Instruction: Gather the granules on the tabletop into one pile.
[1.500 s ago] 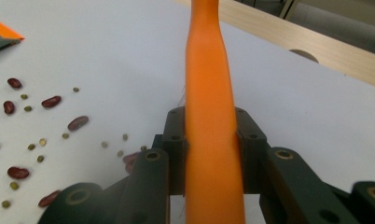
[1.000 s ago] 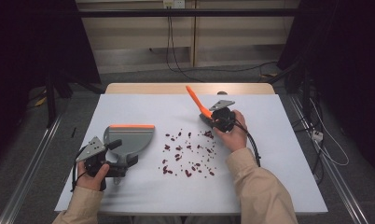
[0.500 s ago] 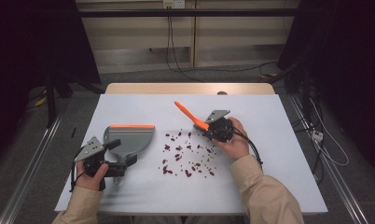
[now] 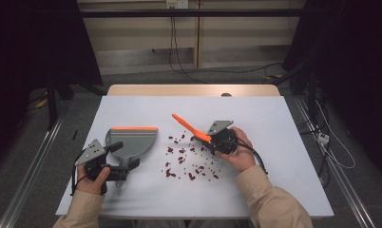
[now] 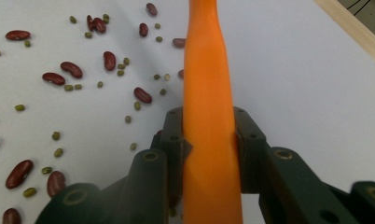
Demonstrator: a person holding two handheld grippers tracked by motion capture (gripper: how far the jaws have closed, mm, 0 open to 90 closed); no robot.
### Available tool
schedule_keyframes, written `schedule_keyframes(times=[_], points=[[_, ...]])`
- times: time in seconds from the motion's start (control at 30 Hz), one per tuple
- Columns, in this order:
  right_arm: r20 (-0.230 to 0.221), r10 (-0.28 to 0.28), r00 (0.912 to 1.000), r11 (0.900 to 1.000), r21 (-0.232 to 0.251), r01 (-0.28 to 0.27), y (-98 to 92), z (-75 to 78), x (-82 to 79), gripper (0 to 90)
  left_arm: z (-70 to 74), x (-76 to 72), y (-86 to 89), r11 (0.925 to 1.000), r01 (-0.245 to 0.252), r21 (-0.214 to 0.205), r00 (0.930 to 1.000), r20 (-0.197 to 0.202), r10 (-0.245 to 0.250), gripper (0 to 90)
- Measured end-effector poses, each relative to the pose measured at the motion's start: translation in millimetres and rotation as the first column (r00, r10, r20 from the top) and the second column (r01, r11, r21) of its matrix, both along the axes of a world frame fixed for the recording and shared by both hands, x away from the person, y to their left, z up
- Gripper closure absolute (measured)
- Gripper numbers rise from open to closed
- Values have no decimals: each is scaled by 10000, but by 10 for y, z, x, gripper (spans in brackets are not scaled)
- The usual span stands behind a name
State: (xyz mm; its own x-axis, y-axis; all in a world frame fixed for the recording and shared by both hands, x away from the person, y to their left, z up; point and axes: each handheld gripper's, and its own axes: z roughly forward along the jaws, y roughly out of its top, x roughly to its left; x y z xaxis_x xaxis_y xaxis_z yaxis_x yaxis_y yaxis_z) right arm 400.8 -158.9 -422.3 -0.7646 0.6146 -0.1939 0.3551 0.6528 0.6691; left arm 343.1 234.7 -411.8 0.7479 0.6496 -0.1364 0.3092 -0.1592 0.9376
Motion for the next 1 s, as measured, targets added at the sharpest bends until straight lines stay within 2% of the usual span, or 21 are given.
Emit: schedule_keyframes(times=[0.43,0.57,0.63,0.77,0.83,1.0], points=[[-110,542,9985,9985,76,-541,39,33,-219,712,0,-4,-5,10000,-1,50,10000,31,1,48],[-63,663,9978,9978,-46,-664,61,36,-272,712,2,-7,-7,10000,22,65,10000,39,-23,48],[-92,637,9979,9979,97,-636,50,41,-287,712,4,-8,-4,10000,23,77,10000,57,-23,48],[-98,568,9983,9980,280,-566,11,61,-291,713,1,-7,-3,10000,4,76,10000,46,-4,48],[-115,557,9984,9970,541,-550,-9,83,-276,714,2,-6,-2,10000,-8,52,10000,35,8,48],[129,311,9994,9950,947,-322,-57,183,-145,714,-3,4,-6,10000,-1,31,10000,-4,1,48]])
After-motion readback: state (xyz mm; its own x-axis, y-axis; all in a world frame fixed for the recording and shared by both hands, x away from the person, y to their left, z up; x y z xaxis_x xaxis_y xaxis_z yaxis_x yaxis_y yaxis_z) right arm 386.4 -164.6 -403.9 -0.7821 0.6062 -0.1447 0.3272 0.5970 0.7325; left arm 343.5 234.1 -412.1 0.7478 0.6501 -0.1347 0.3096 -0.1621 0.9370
